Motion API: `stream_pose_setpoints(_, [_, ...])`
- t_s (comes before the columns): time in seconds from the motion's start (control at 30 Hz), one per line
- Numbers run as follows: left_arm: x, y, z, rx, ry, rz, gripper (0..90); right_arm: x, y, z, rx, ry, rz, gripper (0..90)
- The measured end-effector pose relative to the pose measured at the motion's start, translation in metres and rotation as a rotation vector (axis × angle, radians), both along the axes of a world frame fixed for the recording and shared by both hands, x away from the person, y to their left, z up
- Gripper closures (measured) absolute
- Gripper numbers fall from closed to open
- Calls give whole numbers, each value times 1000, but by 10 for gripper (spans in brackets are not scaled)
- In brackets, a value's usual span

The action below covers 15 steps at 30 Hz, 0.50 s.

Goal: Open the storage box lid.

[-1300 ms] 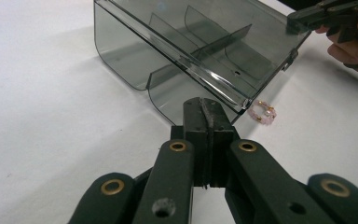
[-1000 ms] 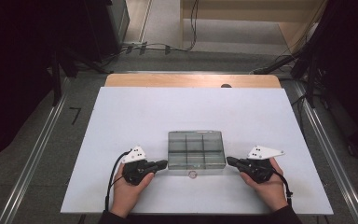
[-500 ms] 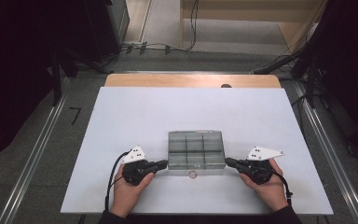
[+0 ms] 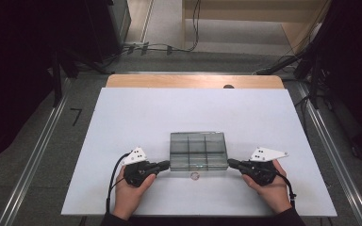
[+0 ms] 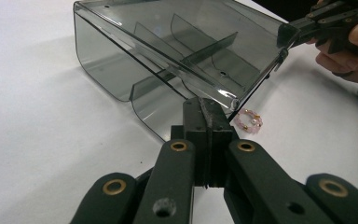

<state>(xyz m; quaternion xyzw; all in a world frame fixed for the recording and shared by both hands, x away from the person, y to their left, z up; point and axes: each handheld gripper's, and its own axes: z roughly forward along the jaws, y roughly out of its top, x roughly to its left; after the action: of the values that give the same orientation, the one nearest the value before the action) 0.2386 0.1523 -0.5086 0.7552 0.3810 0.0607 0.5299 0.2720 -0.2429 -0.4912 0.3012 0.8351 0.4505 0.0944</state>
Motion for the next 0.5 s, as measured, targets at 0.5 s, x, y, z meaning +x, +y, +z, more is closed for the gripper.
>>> stream_pose_setpoints(0.5, [-1,-5,9,-37,-57,-16,891,-1,2,11,49,-37,-3,886])
